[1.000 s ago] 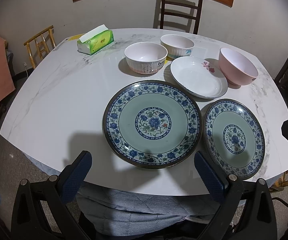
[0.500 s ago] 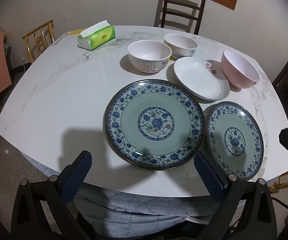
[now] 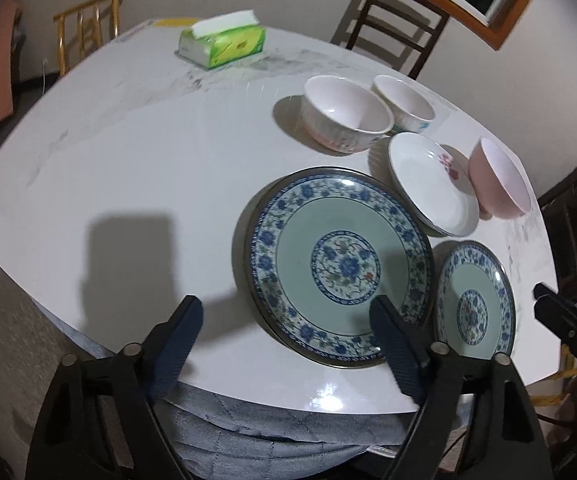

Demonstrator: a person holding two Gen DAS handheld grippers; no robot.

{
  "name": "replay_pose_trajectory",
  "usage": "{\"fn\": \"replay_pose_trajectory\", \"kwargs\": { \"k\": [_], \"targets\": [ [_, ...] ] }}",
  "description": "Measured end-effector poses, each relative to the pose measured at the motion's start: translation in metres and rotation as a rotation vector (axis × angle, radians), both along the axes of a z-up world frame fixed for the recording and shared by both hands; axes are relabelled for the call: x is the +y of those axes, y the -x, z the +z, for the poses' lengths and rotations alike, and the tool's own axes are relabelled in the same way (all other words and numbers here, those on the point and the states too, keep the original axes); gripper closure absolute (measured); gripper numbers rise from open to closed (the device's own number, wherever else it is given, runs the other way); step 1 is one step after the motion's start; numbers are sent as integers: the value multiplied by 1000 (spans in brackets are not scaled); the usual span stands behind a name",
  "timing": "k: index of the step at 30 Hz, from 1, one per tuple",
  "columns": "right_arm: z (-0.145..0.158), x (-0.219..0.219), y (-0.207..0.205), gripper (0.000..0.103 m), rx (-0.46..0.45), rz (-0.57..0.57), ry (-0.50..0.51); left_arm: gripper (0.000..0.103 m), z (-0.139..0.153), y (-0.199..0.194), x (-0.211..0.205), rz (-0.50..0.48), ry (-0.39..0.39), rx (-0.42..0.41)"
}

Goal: Organize plates and bowls
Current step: 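Reach the left gripper to the rim of the larger blue-and-white plate and grip it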

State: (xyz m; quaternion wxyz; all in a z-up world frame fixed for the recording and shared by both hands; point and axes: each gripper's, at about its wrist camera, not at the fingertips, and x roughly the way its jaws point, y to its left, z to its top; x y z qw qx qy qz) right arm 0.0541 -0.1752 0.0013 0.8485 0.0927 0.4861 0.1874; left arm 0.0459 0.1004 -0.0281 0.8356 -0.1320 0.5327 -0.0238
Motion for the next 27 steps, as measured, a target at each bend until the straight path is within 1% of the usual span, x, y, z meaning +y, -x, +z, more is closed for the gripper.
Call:
{"fn": "replay_pose_trajectory", "kwargs": {
  "k": [1, 2, 3, 5, 7, 8, 9, 11, 12, 15, 18, 21, 27],
  "targets": [
    [-3, 1, -5, 23, 17, 2, -3, 31, -2, -2, 3, 4, 15, 9],
    [-6, 2, -11, 33, 35, 6, -7, 33, -4, -4, 5, 8, 29, 19],
    [-9, 3, -16, 41, 52, 17, -17, 36, -7, -7, 9, 13, 47, 34],
    [-17, 6, -29, 47, 101, 33, -48, 40, -11, -11, 14, 21, 68, 48],
    [-24, 9, -39, 48, 135, 38, -57, 46, -16, -15, 18, 29, 85, 64],
    [-27, 12, -44, 49, 146, 45, -58, 48, -17, -17, 19, 27, 98, 68],
    [-29, 14, -48, 55, 157, 46, -53, 50, -20, -19, 21, 22, 118, 73],
    [-36, 19, -58, 63, 177, 56, -43, 53, -23, -22, 22, 25, 136, 83],
    [-41, 21, -63, 63, 193, 62, -48, 54, -25, -24, 24, 27, 153, 86],
    [-50, 22, -74, 65, 217, 62, -52, 59, -30, -27, 27, 28, 180, 96],
    [-59, 24, -82, 65, 233, 62, -37, 59, -36, -30, 31, 42, 209, 106],
    [-67, 23, -88, 67, 258, 65, -23, 59, -41, -32, 34, 49, 214, 117],
    [-77, 23, -98, 70, 274, 75, -16, 59, -49, -37, 38, 58, 206, 132]
  ]
}}
